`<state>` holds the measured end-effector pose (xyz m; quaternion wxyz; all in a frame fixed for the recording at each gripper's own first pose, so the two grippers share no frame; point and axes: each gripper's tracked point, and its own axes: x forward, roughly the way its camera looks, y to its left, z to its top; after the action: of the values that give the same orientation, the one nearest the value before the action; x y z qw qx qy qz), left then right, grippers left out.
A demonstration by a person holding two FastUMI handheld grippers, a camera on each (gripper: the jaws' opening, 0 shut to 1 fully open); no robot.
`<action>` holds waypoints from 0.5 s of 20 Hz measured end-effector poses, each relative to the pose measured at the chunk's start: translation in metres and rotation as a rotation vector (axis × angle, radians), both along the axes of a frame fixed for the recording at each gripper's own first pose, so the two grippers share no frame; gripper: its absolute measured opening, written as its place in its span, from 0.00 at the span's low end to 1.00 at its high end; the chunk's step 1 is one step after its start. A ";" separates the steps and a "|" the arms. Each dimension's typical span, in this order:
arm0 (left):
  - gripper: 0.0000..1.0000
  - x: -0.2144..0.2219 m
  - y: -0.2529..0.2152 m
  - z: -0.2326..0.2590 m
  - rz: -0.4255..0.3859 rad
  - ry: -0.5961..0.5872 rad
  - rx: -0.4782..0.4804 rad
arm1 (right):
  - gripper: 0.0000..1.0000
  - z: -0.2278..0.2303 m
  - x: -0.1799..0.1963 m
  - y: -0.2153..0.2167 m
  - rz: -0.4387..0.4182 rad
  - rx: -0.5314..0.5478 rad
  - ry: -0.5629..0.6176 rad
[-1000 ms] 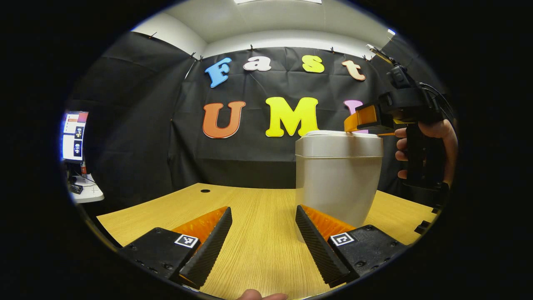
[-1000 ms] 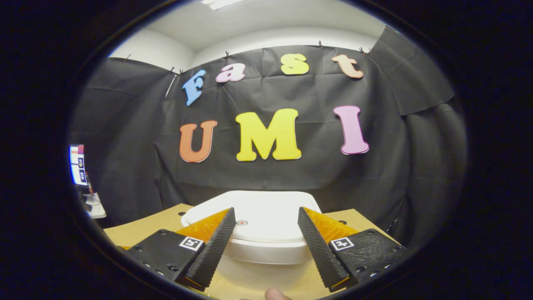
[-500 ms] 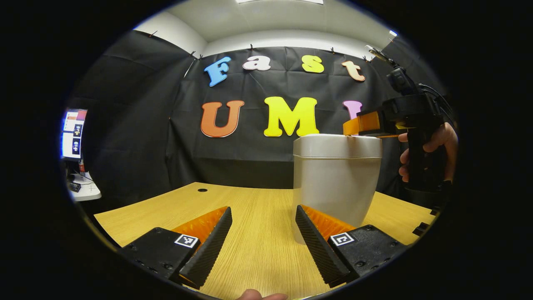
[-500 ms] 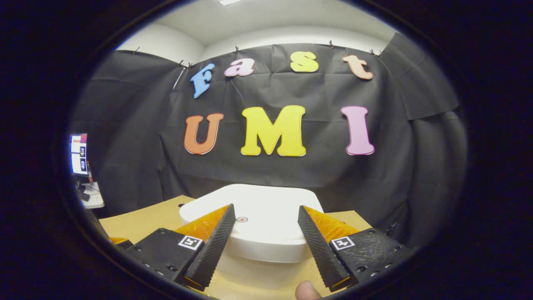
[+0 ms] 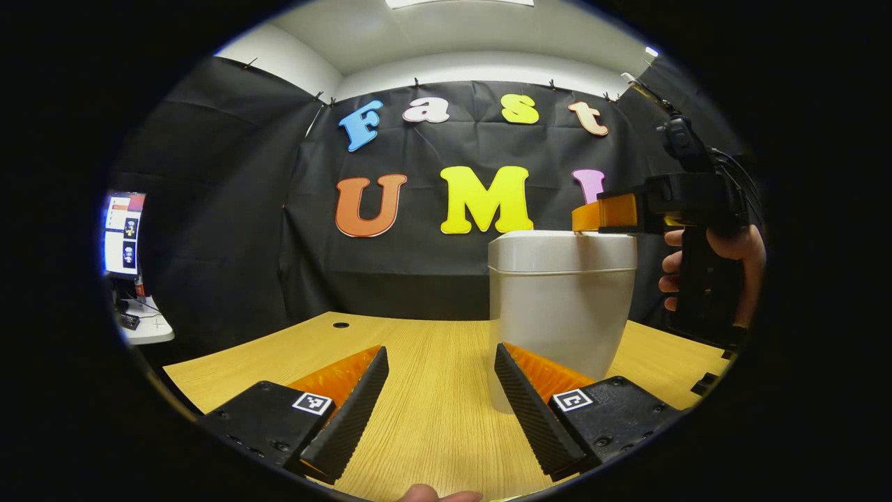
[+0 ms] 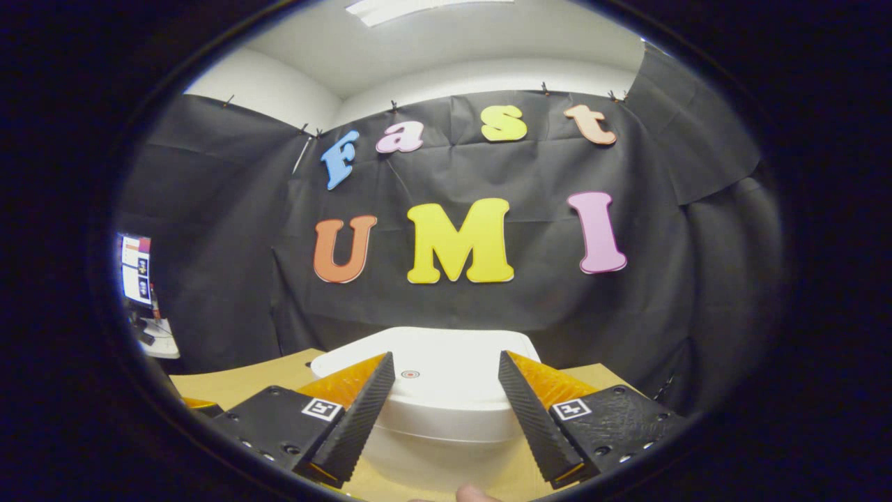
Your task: Press the lid of the desktop garbage bin to open it, pick up the crumpled paper on the desktop and throw it into the bin, then pick up the pop can on the desktop and drop it into the bin, and finally close the garbage bin lid.
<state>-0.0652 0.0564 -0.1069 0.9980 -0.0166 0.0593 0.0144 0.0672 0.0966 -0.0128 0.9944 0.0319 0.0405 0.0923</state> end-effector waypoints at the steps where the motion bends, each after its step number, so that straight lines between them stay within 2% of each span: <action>1: 0.99 0.002 -0.001 0.003 -0.001 -0.005 0.001 | 0.93 0.002 -0.001 -0.005 -0.005 0.007 -0.002; 6: 0.99 0.008 -0.014 0.020 -0.005 -0.024 -0.007 | 0.93 0.007 -0.012 -0.043 -0.064 0.044 -0.017; 10: 0.99 0.013 -0.026 0.033 -0.017 -0.051 0.005 | 0.93 0.007 -0.033 -0.076 -0.111 0.008 -0.056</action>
<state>-0.0527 0.0306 -0.0735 0.9993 -0.0140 0.0341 0.0054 0.0344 0.0205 -0.0054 0.9986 0.0356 0.0105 0.0378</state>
